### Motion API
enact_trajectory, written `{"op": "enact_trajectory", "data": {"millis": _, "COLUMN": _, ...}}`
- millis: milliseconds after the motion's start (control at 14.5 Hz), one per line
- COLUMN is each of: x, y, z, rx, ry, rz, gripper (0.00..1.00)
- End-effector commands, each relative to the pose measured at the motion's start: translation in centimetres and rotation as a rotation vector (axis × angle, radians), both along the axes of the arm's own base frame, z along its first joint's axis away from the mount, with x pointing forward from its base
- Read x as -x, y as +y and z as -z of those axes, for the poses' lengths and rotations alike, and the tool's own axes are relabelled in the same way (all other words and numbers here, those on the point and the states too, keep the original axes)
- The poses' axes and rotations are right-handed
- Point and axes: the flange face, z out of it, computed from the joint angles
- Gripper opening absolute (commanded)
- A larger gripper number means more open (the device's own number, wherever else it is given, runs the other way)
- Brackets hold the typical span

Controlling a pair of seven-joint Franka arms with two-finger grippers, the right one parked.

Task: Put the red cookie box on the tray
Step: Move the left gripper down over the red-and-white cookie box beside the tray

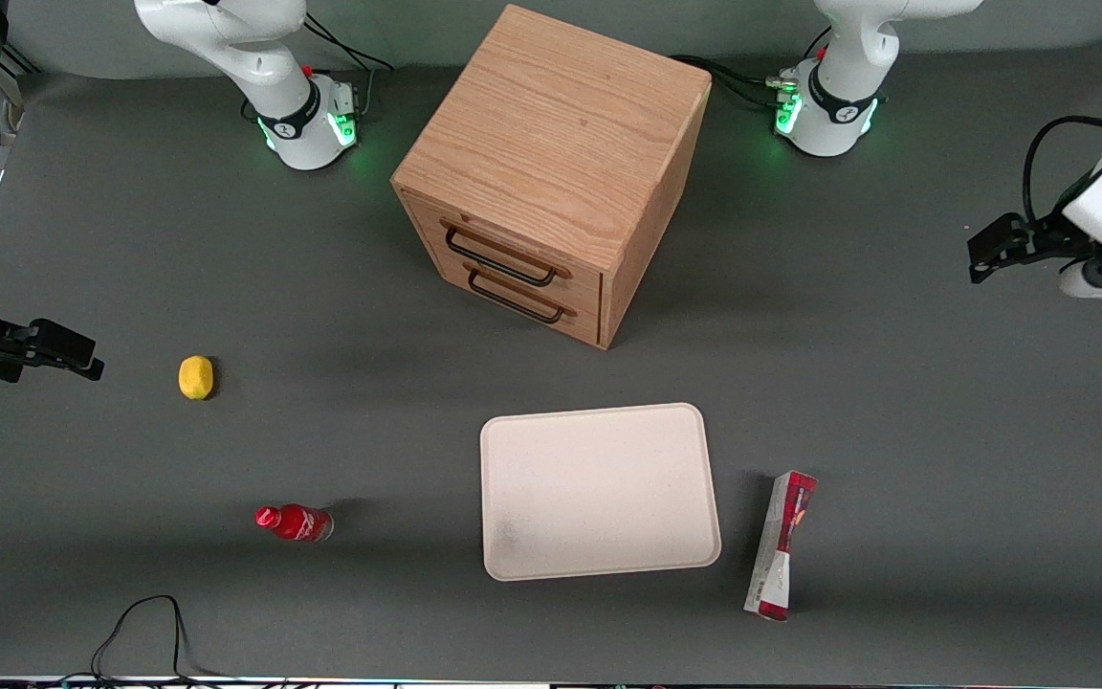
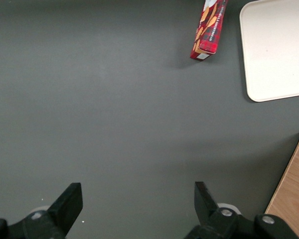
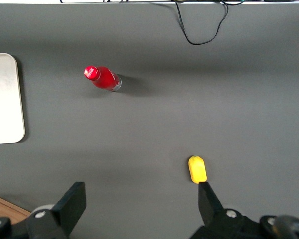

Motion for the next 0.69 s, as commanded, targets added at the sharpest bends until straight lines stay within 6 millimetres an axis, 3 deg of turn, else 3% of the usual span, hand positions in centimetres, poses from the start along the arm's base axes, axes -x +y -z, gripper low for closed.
{"op": "enact_trajectory", "data": {"millis": 0, "x": -5.0, "y": -1.2, "z": 1.0, "rx": -0.043, "ry": 0.054, "rz": 0.126, "gripper": 1.0}}
{"op": "enact_trajectory", "data": {"millis": 138, "x": -8.6, "y": -2.1, "z": 2.4, "rx": -0.042, "ry": 0.104, "rz": 0.188, "gripper": 1.0}}
{"op": "enact_trajectory", "data": {"millis": 345, "x": -13.4, "y": -5.5, "z": 6.6, "rx": -0.059, "ry": 0.136, "rz": 0.382, "gripper": 1.0}}
{"op": "enact_trajectory", "data": {"millis": 621, "x": -16.9, "y": -8.9, "z": 12.2, "rx": -0.053, "ry": 0.121, "rz": 0.425, "gripper": 0.99}}
